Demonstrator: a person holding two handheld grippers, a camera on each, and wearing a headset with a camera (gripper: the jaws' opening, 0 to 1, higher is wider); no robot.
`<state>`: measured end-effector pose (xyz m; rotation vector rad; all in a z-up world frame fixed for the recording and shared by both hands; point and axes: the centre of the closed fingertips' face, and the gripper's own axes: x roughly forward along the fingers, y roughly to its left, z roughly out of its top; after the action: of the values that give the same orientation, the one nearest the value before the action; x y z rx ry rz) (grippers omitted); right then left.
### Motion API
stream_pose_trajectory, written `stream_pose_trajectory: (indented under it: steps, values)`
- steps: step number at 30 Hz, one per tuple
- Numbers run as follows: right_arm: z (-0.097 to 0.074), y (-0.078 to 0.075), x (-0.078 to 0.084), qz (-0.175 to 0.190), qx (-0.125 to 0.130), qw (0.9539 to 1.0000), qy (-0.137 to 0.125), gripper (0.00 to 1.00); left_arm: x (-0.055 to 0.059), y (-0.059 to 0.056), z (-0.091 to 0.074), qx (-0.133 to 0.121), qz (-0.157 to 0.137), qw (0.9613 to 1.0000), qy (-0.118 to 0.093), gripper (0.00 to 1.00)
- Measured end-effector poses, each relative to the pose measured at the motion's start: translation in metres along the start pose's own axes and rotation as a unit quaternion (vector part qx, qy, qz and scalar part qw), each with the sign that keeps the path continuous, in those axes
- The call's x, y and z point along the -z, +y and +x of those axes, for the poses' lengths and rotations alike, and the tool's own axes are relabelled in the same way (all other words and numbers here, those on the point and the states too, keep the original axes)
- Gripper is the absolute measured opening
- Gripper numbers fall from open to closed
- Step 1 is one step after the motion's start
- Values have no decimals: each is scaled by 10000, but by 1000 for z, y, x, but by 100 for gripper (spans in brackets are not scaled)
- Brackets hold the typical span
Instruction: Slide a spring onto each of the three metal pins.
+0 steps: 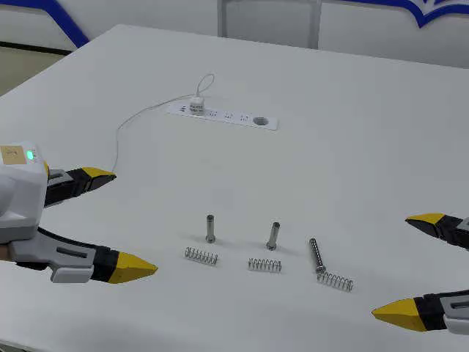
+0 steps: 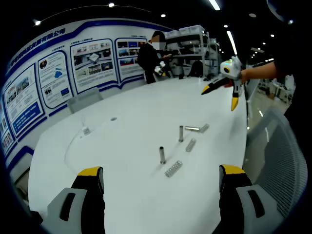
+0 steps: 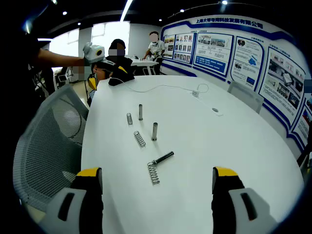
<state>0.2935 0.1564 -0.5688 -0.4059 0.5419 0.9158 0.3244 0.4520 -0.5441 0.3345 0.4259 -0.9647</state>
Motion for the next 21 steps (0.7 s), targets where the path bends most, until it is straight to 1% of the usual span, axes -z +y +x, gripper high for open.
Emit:
stream_pose_trajectory:
  steps: [4, 7, 12, 15, 18, 21]
  values:
    - [2, 3, -2, -94, -106, 9999, 25, 94, -5, 0, -1, -38, 55, 10000, -5, 100]
    - [3, 2, -2, -128, -121, 9998, 55, 95, -8, 1, 0, -36, 92, 10000, -11, 100]
    - [4, 1, -4, -120, -133, 9998, 21, 95, -9, 4, 1, -29, 151, 9999, 29, 100]
    - [5, 0, -1, -136, -111, 9998, 99, 95, -8, 5, 1, 3, 147, 9999, 57, 100]
    - [3, -1, 0, -119, -71, 9999, 100, 95, -7, 6, 1, -2, 167, 9998, 86, 100]
    - [0, -1, -1, -63, -43, 9999, 70, 95, -8, 5, 1, 19, 183, 9998, 65, 100]
